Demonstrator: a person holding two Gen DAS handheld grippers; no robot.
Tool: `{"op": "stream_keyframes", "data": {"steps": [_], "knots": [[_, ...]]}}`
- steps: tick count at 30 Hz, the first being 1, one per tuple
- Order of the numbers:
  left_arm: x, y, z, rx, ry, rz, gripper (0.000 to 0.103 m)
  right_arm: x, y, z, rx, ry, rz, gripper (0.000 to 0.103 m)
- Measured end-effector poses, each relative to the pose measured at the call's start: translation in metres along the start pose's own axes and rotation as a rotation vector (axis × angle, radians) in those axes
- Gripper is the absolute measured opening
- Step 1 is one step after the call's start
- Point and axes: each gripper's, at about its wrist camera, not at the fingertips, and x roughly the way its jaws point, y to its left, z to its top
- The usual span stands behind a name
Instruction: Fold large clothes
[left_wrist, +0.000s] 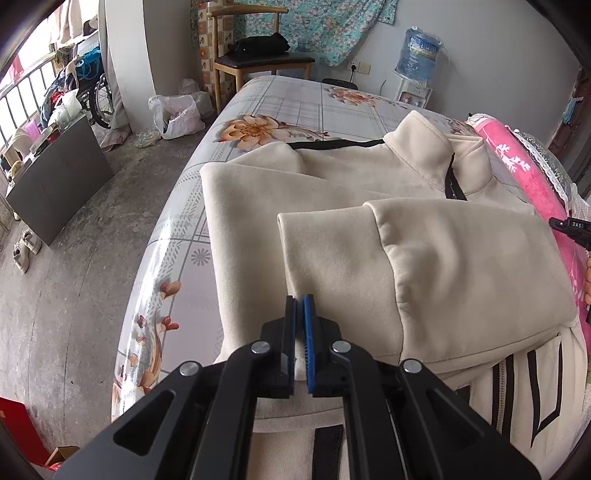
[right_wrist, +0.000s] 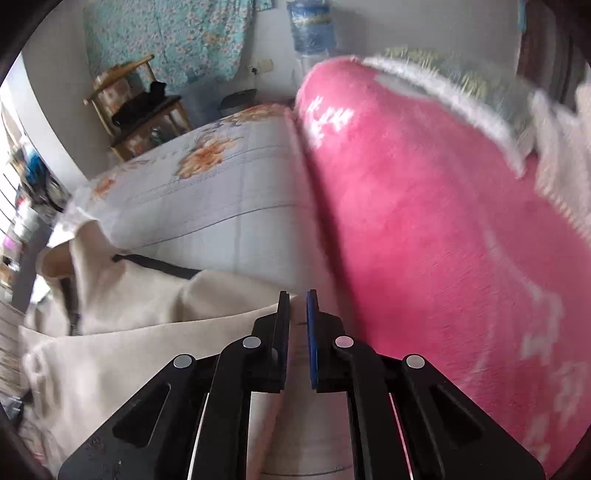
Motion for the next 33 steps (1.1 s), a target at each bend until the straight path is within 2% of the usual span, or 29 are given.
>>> {"op": "stream_keyframes", "data": {"steps": [1, 2, 5, 8, 10, 11, 13, 15, 17, 19, 21, 23, 25, 28, 29, 30, 31, 33], "knots": [[0.0, 0.0, 0.0, 0.001, 0.0, 0.001, 0.004, -0.008, -0.001, 0.0, -0.038, -0.028, -0.071, 0.012], [0.001, 0.0, 0.0, 0.002, -0.001, 0.001, 0.004, -0.017, -0.004, 0.0, -0.034, -0.043, -0.067, 0.012], [0.001, 0.0, -0.001, 0.005, -0.004, 0.004, 0.004, -0.045, -0.003, -0.005, -0.043, -0.07, 0.078, 0.012], [0.002, 0.0, -0.001, 0.003, -0.004, 0.005, 0.004, -0.061, 0.031, -0.028, -0.204, -0.042, 0.247, 0.012], [0.002, 0.001, -0.001, -0.003, -0.003, 0.004, 0.004, -0.055, 0.053, -0.048, -0.312, 0.012, 0.281, 0.012], [0.002, 0.002, -0.002, -0.005, -0.005, 0.004, 0.004, -0.048, 0.059, -0.059, -0.365, 0.043, 0.267, 0.011], [0.003, 0.003, -0.002, -0.007, -0.007, -0.001, 0.005, -0.027, 0.061, -0.076, -0.433, 0.102, 0.178, 0.007], [0.004, 0.006, -0.002, -0.017, -0.007, -0.012, 0.008, -0.026, 0.054, -0.082, -0.44, 0.069, 0.18, 0.007], [0.0, 0.013, -0.001, -0.047, -0.018, -0.031, 0.008, -0.032, 0.049, -0.075, -0.409, 0.056, 0.102, 0.007], [-0.01, 0.024, 0.002, -0.091, -0.058, -0.019, 0.008, -0.041, 0.049, -0.072, -0.413, 0.033, 0.044, 0.007], [-0.023, 0.035, 0.005, -0.139, -0.107, -0.056, 0.008, -0.053, 0.055, -0.073, -0.407, 0.014, 0.058, 0.009], [-0.032, 0.039, 0.01, -0.167, -0.138, -0.102, 0.008, -0.068, 0.064, -0.079, -0.41, -0.002, 0.111, 0.014], [-0.035, 0.034, 0.015, -0.158, -0.144, -0.148, 0.008, -0.074, 0.077, -0.082, -0.42, -0.018, 0.158, 0.026], [-0.032, 0.014, 0.019, -0.104, -0.135, -0.23, 0.009, -0.065, 0.093, -0.088, -0.447, -0.01, 0.196, 0.035], [-0.028, 0.005, 0.019, -0.069, -0.118, -0.252, 0.014, -0.058, 0.096, -0.091, -0.453, 0.008, 0.191, 0.037], [-0.021, -0.004, 0.018, -0.035, -0.089, -0.254, 0.023, -0.048, 0.097, -0.095, -0.454, 0.033, 0.182, 0.043], [-0.011, -0.013, 0.016, -0.006, -0.053, -0.235, 0.026, -0.04, 0.096, -0.098, -0.447, 0.054, 0.159, 0.051], [0.012, -0.02, 0.01, 0.02, 0.031, -0.159, 0.029, -0.04, 0.083, -0.1, -0.377, 0.064, 0.186, 0.054]]}}
